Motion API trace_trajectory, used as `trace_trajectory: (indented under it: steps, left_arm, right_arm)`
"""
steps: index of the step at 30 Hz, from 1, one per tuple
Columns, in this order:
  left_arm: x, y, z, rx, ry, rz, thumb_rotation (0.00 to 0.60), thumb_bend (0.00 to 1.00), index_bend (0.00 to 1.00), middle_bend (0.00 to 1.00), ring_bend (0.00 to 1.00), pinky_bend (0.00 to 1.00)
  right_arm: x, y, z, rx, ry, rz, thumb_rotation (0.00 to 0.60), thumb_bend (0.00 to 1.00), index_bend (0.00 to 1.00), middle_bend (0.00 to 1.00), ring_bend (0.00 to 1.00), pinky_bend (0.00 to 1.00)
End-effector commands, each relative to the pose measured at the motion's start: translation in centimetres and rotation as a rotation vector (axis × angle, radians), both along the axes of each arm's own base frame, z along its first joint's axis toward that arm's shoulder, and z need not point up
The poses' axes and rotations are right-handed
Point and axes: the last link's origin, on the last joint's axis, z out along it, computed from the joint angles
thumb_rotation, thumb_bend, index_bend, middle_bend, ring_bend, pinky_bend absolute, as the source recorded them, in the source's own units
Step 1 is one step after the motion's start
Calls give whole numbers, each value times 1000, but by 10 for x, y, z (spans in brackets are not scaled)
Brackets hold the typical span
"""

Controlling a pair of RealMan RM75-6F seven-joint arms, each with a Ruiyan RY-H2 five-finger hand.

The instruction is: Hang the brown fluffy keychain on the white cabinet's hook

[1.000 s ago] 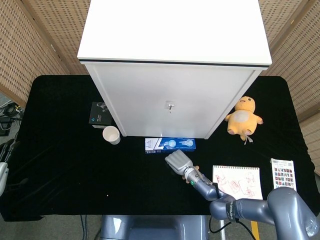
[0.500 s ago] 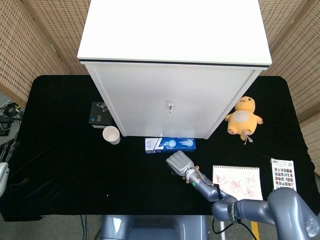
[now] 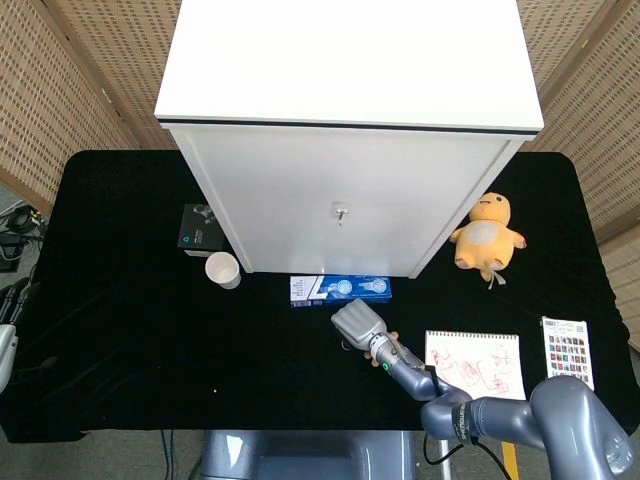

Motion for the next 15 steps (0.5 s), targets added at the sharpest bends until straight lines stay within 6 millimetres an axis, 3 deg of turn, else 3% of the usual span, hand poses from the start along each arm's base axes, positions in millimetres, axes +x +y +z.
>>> trace_trajectory:
  steps: [1, 4, 15]
  left_arm:
    - [0, 0, 0, -1, 0, 0, 600, 0, 0, 0, 0, 0]
    - [0, 0, 0, -2, -1, -1, 600, 0, 0, 0, 0, 0]
    - [2, -1, -2, -7, -1, -5, 600, 0, 0, 0, 0, 0]
  right_arm:
    - [0, -1, 0, -1, -1, -3, 600, 579, 633, 905, 900, 1000]
    - [-1, -1, 1, -1, 2, -3, 600, 617, 688, 907, 902, 1000]
    - [5, 2, 8, -3, -44, 6, 600, 633, 701, 913, 906, 1000]
